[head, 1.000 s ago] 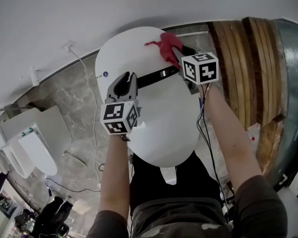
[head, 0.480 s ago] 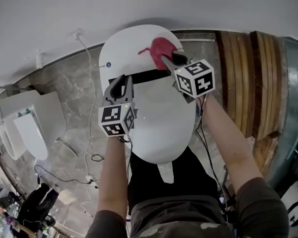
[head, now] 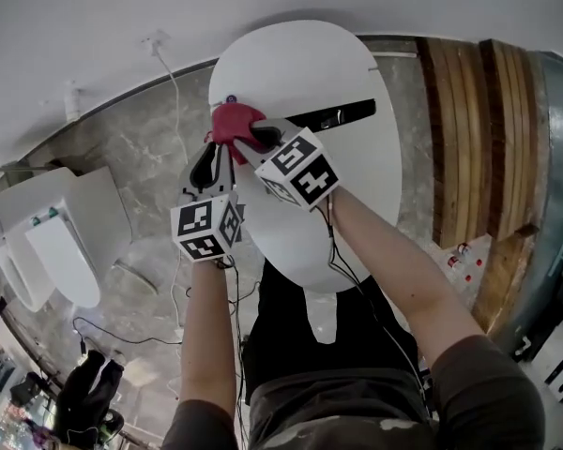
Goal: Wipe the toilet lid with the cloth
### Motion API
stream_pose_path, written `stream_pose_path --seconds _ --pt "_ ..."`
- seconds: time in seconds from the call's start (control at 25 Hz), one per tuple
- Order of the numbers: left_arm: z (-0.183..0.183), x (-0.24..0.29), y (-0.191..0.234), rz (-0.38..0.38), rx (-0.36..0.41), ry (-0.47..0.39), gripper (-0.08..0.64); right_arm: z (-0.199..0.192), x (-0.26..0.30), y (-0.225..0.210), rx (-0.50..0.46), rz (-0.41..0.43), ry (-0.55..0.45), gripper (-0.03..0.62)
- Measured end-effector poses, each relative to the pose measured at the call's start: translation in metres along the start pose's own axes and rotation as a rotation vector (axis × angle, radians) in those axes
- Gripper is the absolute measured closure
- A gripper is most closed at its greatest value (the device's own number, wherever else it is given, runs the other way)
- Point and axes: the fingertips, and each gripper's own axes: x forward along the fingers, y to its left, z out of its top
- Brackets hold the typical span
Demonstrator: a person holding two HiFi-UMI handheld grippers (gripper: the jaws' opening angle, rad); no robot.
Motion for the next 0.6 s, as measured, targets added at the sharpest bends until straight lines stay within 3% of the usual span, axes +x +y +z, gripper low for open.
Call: stream_pose_path --seconds 0.24,0.6 --pt "-0.019 -0.007 -0.008 -0.063 -0.021 0.032 0.483 -0.016 0.007 -0.009 0.101 -0.082 -0.034 0.543" --pt "-0.010 0.006 -0.065 -0.139 0.024 0.033 0.483 -0.028 -0.071 -0.100 0.195 -0.253 -0.094 0.543"
